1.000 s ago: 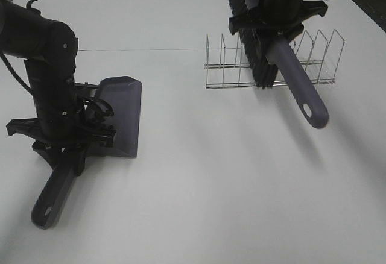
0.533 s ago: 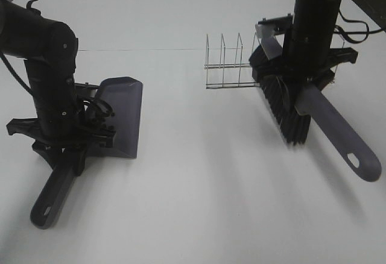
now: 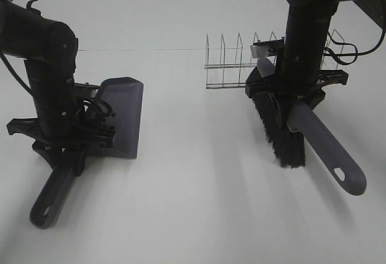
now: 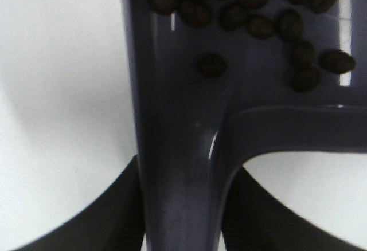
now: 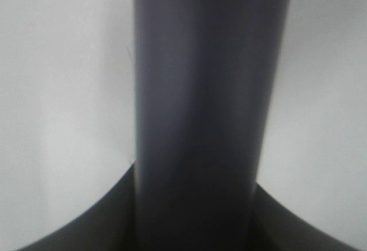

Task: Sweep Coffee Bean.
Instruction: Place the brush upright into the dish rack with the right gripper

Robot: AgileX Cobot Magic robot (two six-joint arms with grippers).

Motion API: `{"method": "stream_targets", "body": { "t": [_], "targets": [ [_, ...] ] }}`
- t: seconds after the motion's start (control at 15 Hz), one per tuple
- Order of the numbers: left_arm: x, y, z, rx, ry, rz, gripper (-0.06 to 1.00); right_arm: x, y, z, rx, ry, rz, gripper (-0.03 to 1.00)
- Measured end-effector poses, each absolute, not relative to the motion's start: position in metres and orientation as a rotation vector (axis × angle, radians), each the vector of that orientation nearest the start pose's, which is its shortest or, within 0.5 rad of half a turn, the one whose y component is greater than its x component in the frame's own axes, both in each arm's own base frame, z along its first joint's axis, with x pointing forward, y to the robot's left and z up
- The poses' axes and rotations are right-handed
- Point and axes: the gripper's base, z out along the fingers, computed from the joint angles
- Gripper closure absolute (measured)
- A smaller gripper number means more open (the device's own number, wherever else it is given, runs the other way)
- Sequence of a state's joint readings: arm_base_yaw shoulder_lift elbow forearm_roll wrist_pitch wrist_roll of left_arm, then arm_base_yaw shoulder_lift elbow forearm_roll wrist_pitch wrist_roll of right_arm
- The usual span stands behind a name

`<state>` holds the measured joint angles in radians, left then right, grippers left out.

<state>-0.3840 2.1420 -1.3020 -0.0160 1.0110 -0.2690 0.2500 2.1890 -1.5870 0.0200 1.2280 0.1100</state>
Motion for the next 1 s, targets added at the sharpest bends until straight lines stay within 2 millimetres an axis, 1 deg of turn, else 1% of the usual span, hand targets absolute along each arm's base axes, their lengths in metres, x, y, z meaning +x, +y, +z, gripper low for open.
{"method": "stream_targets", "body": {
  "t": [0.2,0.4,0.47,0.67,0.8,1.0],
  "targets": [
    [0.339,-0.138,0.095,0.188,3.322,0.082,0.61,0.404,0.105,0.134,-0.214,3.290,-0.010,0.70],
    [0.339,-0.138,0.095,0.193,3.322,0.082,0.61,0.416,0.109,0.135,-0.206,3.263,0.016,0.70],
    [0.339,-0.138,0.095,0.193,3.322,0.082,0.61,0.420,0.112,0.133,-0.193,3.261,0.049,0.70],
    [0.339,-0.138,0.095,0.193,3.322,0.082,0.61,0.427,0.114,0.129,-0.193,3.257,0.051,0.70],
    [0.339,-0.138,0.095,0.193,3.322,0.082,0.61,0.439,0.117,0.128,-0.192,3.230,0.063,0.70],
    [0.338,-0.138,0.095,0.193,3.323,0.082,0.61,0.461,0.123,0.134,-0.201,3.150,0.082,0.70]
  ]
}}
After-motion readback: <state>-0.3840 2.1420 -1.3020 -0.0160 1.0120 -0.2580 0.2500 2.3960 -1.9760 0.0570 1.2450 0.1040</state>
